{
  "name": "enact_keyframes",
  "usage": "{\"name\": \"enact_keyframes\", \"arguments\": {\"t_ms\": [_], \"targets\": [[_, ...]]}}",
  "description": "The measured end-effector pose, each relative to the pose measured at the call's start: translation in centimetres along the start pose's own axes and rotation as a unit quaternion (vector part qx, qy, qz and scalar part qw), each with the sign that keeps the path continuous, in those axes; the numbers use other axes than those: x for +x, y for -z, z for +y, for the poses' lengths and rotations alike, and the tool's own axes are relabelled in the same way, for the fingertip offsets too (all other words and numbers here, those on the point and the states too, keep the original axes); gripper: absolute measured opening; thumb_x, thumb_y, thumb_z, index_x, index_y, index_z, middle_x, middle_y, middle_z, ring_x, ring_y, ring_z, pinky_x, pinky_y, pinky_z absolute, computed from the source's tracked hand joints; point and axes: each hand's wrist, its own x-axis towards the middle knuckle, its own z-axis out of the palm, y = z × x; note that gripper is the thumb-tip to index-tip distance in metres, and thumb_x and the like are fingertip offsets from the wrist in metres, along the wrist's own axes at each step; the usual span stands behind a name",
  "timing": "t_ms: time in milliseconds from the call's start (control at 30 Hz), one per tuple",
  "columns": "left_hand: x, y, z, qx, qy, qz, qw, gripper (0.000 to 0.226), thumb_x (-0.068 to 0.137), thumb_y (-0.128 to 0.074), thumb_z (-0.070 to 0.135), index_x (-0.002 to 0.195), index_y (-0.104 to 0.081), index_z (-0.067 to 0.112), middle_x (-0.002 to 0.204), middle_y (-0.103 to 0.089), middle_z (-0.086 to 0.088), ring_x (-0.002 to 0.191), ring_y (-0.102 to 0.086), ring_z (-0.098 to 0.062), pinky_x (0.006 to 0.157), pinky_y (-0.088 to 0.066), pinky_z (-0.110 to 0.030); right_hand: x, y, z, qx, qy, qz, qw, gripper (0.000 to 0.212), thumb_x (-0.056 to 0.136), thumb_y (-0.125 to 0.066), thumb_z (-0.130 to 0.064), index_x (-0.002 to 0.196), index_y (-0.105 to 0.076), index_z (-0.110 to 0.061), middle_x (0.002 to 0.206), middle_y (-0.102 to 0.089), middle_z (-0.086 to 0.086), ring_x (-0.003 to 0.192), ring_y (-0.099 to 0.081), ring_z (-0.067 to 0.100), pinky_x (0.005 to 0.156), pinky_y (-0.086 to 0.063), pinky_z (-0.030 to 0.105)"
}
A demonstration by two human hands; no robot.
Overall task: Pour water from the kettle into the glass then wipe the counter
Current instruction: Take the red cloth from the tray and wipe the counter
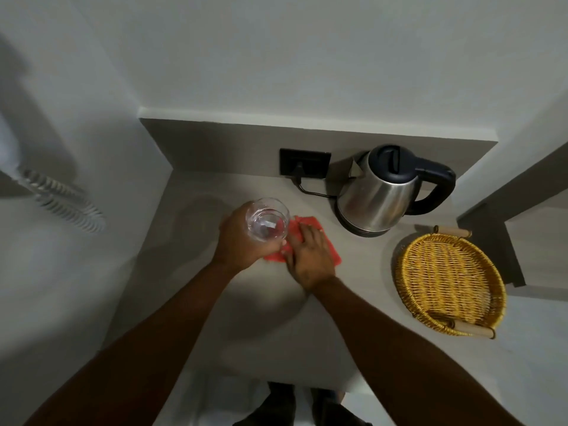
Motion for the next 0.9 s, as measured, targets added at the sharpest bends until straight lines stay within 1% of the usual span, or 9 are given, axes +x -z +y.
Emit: {"name": "enact_keyframes", "arguments": {"t_ms": [100,233,333,433,500,600,667,733,900], "targets": [[-0.1,1.0,-0.5,0.008,-0.01,-0.001,1.0,0.068,0.05,-0.096,0.035,0.112,-0.07,0.024,0.108,-0.074,0.009,0.099,-0.07,-0.009,0.091,-0.057,-0.033,-2.1,1.8,3.9,-0.003,-0.058,0.036,0.998,0.051,0.097,-0.039,-0.049,0.144,-0.039,-0.028,0.149,-0.036,0.016,0.135,-0.029,0.036,0.112,-0.025,0.05],[-0.2,0.9,-1.5,0.005,0.007,0.006,1.0,0.072,0.051,-0.101,0.031,0.115,-0.069,0.021,0.109,-0.074,0.009,0.101,-0.069,-0.008,0.094,-0.057,-0.036,-10.6,1.0,5.1,0.011,-0.035,0.018,0.999,0.053,0.096,-0.036,-0.056,0.144,-0.036,-0.034,0.152,-0.035,0.013,0.137,-0.031,0.034,0.111,-0.026,0.054],[-0.6,0.5,-1.4,0.0,0.01,-0.008,1.0,0.072,0.051,-0.1,0.032,0.116,-0.069,0.023,0.111,-0.075,0.007,0.104,-0.07,-0.011,0.095,-0.056,-0.041,-13.7,-1.6,1.9,0.025,0.045,-0.02,0.998,0.053,0.091,-0.051,-0.054,0.141,-0.042,-0.037,0.148,-0.042,0.015,0.131,-0.04,0.038,0.109,-0.023,0.05],[-1.1,0.1,-1.1,-0.018,0.015,-0.03,0.999,0.065,0.051,-0.097,0.036,0.109,-0.069,0.029,0.108,-0.076,0.007,0.102,-0.072,-0.012,0.093,-0.057,-0.042,-9.7,-2.8,-1.9,0.013,0.121,-0.023,0.992,0.05,0.09,-0.055,-0.045,0.138,-0.048,-0.032,0.145,-0.045,0.017,0.131,-0.041,0.039,0.109,-0.026,0.049],[-1.4,-0.2,-0.6,-0.021,0.01,-0.035,0.999,0.059,0.049,-0.091,0.048,0.103,-0.065,0.046,0.102,-0.075,0.015,0.097,-0.071,-0.004,0.089,-0.058,-0.03,-5.7,-2.1,-2.6,0.006,0.078,-0.005,0.997,0.051,0.09,-0.054,-0.04,0.138,-0.048,-0.023,0.143,-0.045,0.02,0.132,-0.039,0.041,0.111,-0.025,0.05],[-1.8,-0.5,-0.4,-0.021,0.003,-0.054,0.998,0.068,0.046,-0.088,0.052,0.105,-0.057,0.066,0.1,-0.068,0.04,0.096,-0.064,0.017,0.082,-0.044,0.001,-2.2,0.2,0.2,-0.003,-0.043,0.025,0.999,0.055,0.091,-0.05,-0.04,0.142,-0.042,-0.021,0.144,-0.042,0.02,0.131,-0.036,0.04,0.11,-0.027,0.049],[-1.9,-1.3,-0.5,-0.029,0.013,-0.07,0.997,0.073,0.045,-0.09,0.046,0.106,-0.056,0.068,0.105,-0.066,0.041,0.098,-0.065,0.015,0.082,-0.046,-0.002,-2.3,1.6,3.2,-0.019,-0.103,0.038,0.994,0.053,0.095,-0.04,-0.048,0.144,-0.036,-0.028,0.146,-0.04,0.017,0.133,-0.034,0.038,0.109,-0.029,0.051],[-2.0,-2.7,-1.0,-0.059,0.024,-0.085,0.994,0.075,0.046,-0.093,0.04,0.107,-0.057,0.065,0.105,-0.071,0.025,0.101,-0.069,0.0,0.085,-0.053,-0.014,-3.6,2.2,5.4,-0.045,-0.117,0.035,0.991,0.055,0.096,-0.034,-0.055,0.144,-0.033,-0.03,0.146,-0.041,0.014,0.133,-0.034,0.035,0.108,-0.031,0.052],[-2.7,-5.8,-1.5,-0.073,0.05,-0.103,0.991,0.079,0.045,-0.1,0.024,0.112,-0.063,0.04,0.109,-0.072,0.013,0.098,-0.069,-0.005,0.08,-0.047,-0.002,-5.8,2.5,6.6,-0.073,-0.136,0.022,0.988,0.056,0.095,-0.031,-0.057,0.144,-0.033,-0.03,0.146,-0.04,0.015,0.134,-0.033,0.035,0.106,-0.031,0.054]]}}
